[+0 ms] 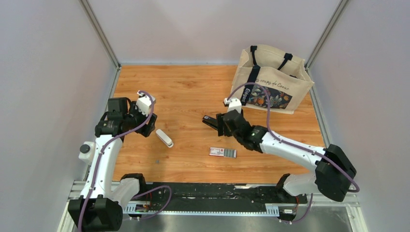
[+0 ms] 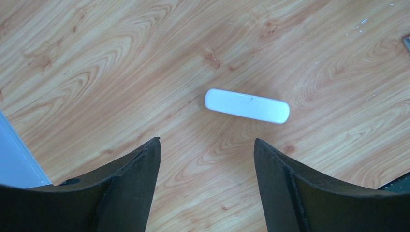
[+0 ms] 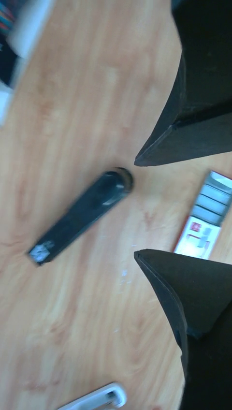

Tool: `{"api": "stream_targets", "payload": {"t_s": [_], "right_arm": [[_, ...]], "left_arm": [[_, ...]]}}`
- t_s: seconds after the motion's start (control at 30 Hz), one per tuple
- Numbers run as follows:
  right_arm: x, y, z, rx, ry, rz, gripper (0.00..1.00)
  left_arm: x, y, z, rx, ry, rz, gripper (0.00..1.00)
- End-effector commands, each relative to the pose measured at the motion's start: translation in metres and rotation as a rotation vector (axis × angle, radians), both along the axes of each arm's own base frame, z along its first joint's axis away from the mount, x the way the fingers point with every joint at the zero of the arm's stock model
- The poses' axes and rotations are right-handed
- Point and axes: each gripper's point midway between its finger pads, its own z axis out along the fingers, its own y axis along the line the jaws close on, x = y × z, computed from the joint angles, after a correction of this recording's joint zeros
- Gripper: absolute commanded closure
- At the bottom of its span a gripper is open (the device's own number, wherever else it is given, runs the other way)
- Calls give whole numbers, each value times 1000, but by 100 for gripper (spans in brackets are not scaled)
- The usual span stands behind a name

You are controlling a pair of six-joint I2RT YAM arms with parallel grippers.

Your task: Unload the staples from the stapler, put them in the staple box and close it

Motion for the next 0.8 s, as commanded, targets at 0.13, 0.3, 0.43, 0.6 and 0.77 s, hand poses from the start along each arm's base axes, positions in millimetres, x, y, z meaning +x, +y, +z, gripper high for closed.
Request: {"api": "stream_targets", "payload": {"t_s": [0.13, 0.3, 0.43, 0.6, 0.77], "right_arm": [[47, 20, 29, -134, 21, 309, 24], [48, 36, 5, -191, 122, 504, 23], [49, 31, -4, -230, 197, 551, 24], [54, 21, -11, -276, 204, 523, 26], [49, 19, -27, -280, 232, 521, 28]], "left_arm": [[-12, -9, 5, -30, 14, -41, 18], [-16, -7, 5, -9, -29, -43, 17], [-20, -6, 3, -1, -26, -52, 17], [-21, -8, 3, -11, -25, -53, 16], [-22, -11, 3, -26, -14, -59, 16]]}}
